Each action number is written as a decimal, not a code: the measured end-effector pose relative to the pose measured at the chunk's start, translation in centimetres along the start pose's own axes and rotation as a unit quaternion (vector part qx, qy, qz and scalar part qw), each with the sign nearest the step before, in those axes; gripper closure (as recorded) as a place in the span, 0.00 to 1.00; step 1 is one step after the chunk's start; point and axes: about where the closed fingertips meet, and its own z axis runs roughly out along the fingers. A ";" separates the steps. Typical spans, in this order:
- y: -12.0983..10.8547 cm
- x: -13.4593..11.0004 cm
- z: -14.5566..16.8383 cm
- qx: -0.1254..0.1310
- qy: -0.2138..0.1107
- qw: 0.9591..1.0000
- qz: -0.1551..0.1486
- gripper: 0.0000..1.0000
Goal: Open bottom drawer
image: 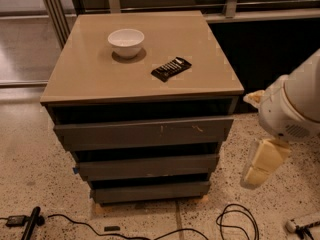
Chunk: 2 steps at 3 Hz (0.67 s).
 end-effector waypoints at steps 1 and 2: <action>2.0 1.0 4.0 0.014 -0.028 0.999 0.030 0.00; 1.3 0.3 6.3 0.036 -0.074 0.996 0.030 0.00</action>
Offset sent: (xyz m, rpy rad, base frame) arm 0.0252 0.0349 -0.0699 0.2420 -0.2301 0.0675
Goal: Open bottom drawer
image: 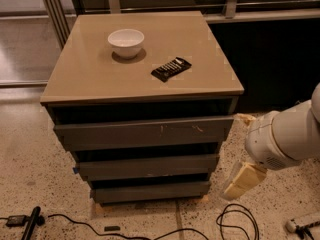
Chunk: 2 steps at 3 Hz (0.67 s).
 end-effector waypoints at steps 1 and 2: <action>-1.4 -1.1 0.9 0.020 -0.048 0.998 -0.044 0.00; -1.4 -1.1 0.9 0.020 -0.048 0.998 -0.044 0.00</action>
Offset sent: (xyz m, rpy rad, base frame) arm 0.0154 0.0061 -0.0013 0.0455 -0.0769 0.0531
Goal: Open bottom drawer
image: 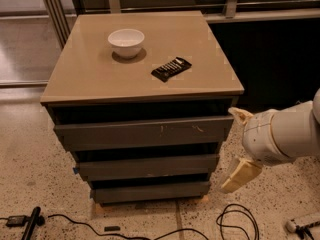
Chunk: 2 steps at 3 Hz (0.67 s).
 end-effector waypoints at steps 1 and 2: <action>0.8 -0.3 0.8 -0.008 -0.005 1.000 -0.010 0.00; 1.9 0.3 3.3 -0.026 -0.004 1.000 -0.014 0.00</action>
Offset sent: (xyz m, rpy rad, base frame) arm -0.0060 0.0257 -0.0702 0.0068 0.0728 0.0703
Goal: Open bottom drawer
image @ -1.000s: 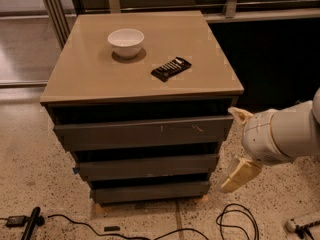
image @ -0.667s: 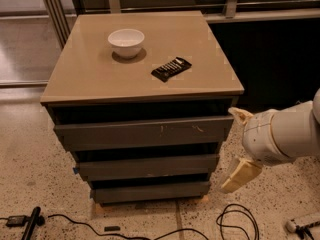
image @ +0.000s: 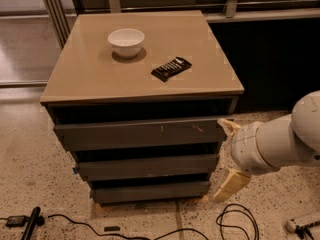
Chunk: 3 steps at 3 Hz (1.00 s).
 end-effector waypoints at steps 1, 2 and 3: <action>0.7 1.2 2.9 -0.016 -0.001 1.000 0.007 0.00; 1.5 2.7 6.3 -0.030 -0.017 0.999 0.015 0.00; 1.7 3.4 9.8 -0.040 -0.044 0.998 0.004 0.00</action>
Offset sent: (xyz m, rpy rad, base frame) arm 0.0098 0.0118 -0.1190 0.1016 0.0833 0.0316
